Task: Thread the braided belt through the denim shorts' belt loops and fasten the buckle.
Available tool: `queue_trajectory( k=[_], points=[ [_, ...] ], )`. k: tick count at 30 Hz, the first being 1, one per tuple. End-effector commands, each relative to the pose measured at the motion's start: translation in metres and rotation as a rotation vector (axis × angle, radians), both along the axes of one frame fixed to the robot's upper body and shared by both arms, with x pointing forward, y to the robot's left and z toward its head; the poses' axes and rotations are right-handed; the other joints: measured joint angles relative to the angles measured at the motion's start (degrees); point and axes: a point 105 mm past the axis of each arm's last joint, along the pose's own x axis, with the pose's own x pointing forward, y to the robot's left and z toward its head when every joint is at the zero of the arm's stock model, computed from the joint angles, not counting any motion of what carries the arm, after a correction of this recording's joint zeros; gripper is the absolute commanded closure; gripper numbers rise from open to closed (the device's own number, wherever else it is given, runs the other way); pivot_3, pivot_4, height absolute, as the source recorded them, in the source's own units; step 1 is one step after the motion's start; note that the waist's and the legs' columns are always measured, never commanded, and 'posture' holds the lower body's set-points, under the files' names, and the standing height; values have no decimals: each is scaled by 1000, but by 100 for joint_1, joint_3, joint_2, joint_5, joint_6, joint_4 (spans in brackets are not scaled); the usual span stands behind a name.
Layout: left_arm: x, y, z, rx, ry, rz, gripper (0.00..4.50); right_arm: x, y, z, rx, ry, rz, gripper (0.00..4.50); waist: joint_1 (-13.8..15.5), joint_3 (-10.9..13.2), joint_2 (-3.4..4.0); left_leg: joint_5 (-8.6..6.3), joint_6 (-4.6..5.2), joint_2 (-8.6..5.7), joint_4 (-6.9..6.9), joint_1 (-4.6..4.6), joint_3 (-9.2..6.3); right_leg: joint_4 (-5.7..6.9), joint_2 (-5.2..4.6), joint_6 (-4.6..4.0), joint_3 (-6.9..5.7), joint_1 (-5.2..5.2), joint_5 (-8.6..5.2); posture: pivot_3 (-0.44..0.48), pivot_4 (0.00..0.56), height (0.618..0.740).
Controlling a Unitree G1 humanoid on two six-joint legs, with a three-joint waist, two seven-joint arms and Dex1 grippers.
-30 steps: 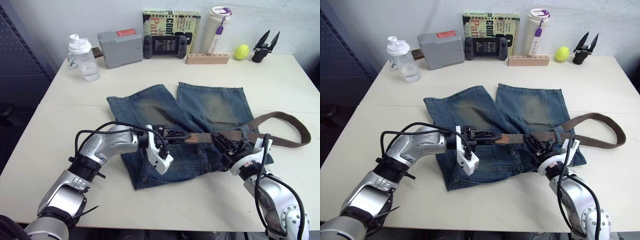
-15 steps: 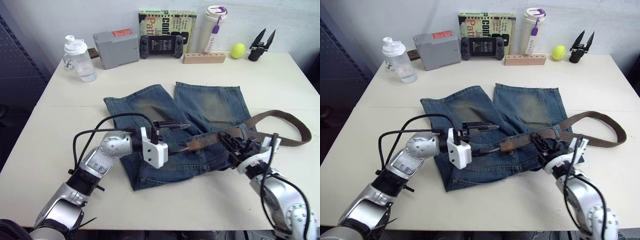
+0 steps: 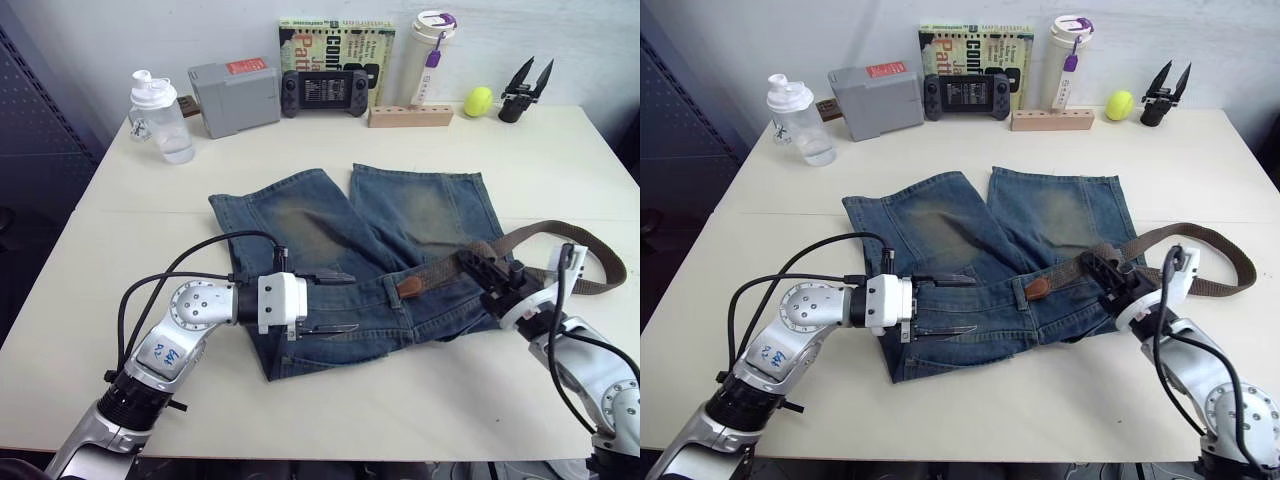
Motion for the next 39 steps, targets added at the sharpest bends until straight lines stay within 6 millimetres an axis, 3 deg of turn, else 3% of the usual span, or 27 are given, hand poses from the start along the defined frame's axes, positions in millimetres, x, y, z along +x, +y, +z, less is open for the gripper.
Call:
queue_trajectory(
  k=[1, 15, 22, 28, 33, 39],
  points=[
    [-3, -1, 12, -27, -44, 6, 1149, -2, 5, 7, -28, -46, 19, 4500, 3, 0, 0, 0, 0, 0, 0, 0, 0, 0, 0, 0, 0, 0, 0, 0, 150, 731],
    [9, 0, 2, 61, -151, 35, 1149, -2, 45, -14, -75, -31, 97, 4500, -15, 2, 5, 0, -1, 1, -6, 1, 3, -4, 7, 0, 0, -1, 0, 0, 150, 731],
    [10, 0, -1, 60, -149, 23, 1149, 2, 21, 12, -199, -238, -58, 4500, 1, 4, 8, 0, -1, 0, -6, 1, 6, -7, 7, 0, 1, -2, 0, 0, 150, 731],
    [10, 1, 0, 49, -147, 25, 1149, -9, 39, 23, -337, -356, -13, 4500, -13, 4, 9, 0, -1, 0, -7, 1, 5, -8, 7, 1, 0, -2, 0, 0, 150, 731],
    [12, 2, 1, 44, -149, 36, 1149, -16, 50, 11, -478, -382, 19, 4500, -9, 4, 9, 0, -1, 0, -7, 1, 5, -7, 8, 1, 0, -2, 0, 0, 150, 731],
    [14, 3, 3, 45, -153, 44, 1149, -21, 65, -12, -502, -337, 45, 4500, -18, 4, 10, 0, -1, 0, -7, 1, 5, -7, 8, 1, 1, -2, 0, 0, 150, 731]
  ],
)
